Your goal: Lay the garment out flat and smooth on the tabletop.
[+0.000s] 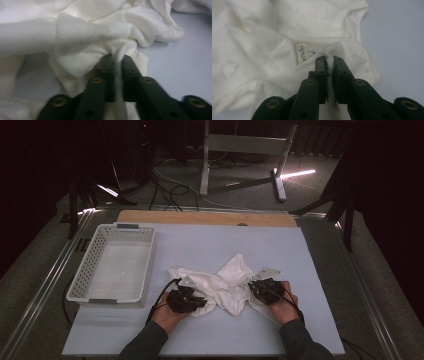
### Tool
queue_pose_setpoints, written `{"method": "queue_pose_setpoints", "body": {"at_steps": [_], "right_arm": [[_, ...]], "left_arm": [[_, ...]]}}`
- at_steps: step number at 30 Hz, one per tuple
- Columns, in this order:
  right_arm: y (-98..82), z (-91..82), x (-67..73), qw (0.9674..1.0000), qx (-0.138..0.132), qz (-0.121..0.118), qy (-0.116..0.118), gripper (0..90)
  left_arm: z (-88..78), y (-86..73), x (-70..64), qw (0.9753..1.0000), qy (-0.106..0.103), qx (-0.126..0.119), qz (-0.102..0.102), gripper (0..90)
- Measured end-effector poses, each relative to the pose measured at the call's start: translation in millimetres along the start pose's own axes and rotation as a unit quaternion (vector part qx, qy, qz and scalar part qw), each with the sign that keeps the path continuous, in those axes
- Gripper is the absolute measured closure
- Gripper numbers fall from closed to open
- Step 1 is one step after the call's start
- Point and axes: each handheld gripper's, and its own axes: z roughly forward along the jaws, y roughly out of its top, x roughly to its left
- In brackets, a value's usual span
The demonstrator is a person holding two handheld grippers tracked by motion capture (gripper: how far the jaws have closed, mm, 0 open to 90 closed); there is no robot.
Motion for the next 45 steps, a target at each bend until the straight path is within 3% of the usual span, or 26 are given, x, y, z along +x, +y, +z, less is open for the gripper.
{"method": "queue_pose_setpoints", "body": {"at_steps": [3, 6, 8, 11, 12, 16, 17, 18, 19, 20, 21, 22, 24, 25, 26, 28, 32, 37, 45], "right_arm": [[10.4, 3.5, -0.8, 0.9999, -0.010, 0.011, -0.008, 83.1], [16.8, 4.2, -2.5, 0.9999, -0.010, 0.002, -0.010, 83.1], [29.7, 6.0, -2.8, 0.9998, -0.018, -0.003, -0.010, 83.2], [38.3, 7.9, -1.2, 0.9995, -0.029, -0.001, -0.008, 83.0], [46.3, 10.3, 0.0, 0.9995, -0.030, -0.012, -0.007, 83.0], [58.3, 15.7, 5.6, 0.9992, -0.036, -0.014, -0.002, 83.0], [60.6, 16.6, 8.5, 0.9992, -0.040, -0.007, 0.000, 82.9], [61.9, 17.5, 8.5, 0.9990, -0.041, -0.019, 0.007, 82.5], [63.3, 18.0, 11.8, 0.9989, -0.044, -0.006, 0.013, 81.6], [64.0, 18.3, 11.7, 0.9988, -0.045, -0.008, 0.018, 77.8], [63.8, 17.3, 11.3, 0.9986, -0.046, -0.011, 0.021, 71.5], [63.4, 16.0, 10.3, 0.9984, -0.052, -0.009, 0.023, 63.8], [62.9, 13.5, 8.3, 0.9980, -0.057, 0.000, 0.026, 63.8], [62.9, 13.5, 8.3, 0.9980, -0.057, 0.000, 0.026, 57.2], [60.8, 4.9, 1.9, 0.9974, -0.068, 0.018, 0.014, 41.9], [57.4, -2.7, -5.6, 0.9967, -0.077, 0.023, 0.006, 38.1], [45.2, -18.3, -19.4, 0.9957, -0.083, 0.041, -0.008, 37.4], [19.0, -31.0, -33.3, 0.9954, -0.071, 0.060, -0.024, 38.4], [-23.8, -35.1, -48.9, 0.9917, -0.056, 0.115, -0.016, 45.0]], "left_arm": [[0.1, -1.8, -5.3, 0.9998, -0.015, 0.007, 0.008, 86.4], [0.5, -2.2, -7.3, 0.9997, -0.021, 0.009, 0.011, 86.7], [5.3, -3.8, -20.7, 0.9988, -0.044, 0.013, 0.018, 86.9], [9.7, -3.9, -30.2, 0.9979, -0.055, 0.016, 0.031, 86.9], [14.8, -3.5, -42.4, 0.9960, -0.075, 0.017, 0.044, 86.9], [25.0, -1.1, -64.4, 0.9921, -0.101, 0.017, 0.072, 86.5], [25.0, -1.1, -64.4, 0.9921, -0.101, 0.017, 0.072, 85.5], [26.7, 0.4, -69.3, 0.9912, -0.106, 0.005, 0.079, 81.3], [26.7, 0.4, -69.3, 0.9912, -0.106, 0.005, 0.079, 75.3], [24.1, 1.8, -70.3, 0.9909, -0.109, -0.018, 0.076, 67.9], [24.1, 1.8, -70.3, 0.9909, -0.109, -0.018, 0.076, 62.4], [17.6, 3.8, -68.0, 0.9908, -0.109, -0.041, 0.069, 57.0], [17.6, 3.8, -68.0, 0.9908, -0.109, -0.041, 0.069, 52.2], [8.0, 6.0, -63.9, 0.9903, -0.100, -0.073, 0.062, 52.2], [3.8, 7.0, -62.2, 0.9902, -0.095, -0.083, 0.060, 45.0], [-3.8, 8.6, -59.2, 0.9893, -0.087, -0.103, 0.054, 39.8], [-17.4, 10.9, -53.6, 0.9882, -0.061, -0.133, 0.046, 31.7], [-28.0, 12.7, -46.5, 0.9879, -0.030, -0.148, 0.038, 21.4], [-36.1, 13.6, -39.8, 0.9864, -0.013, -0.161, 0.032, 18.0]]}}
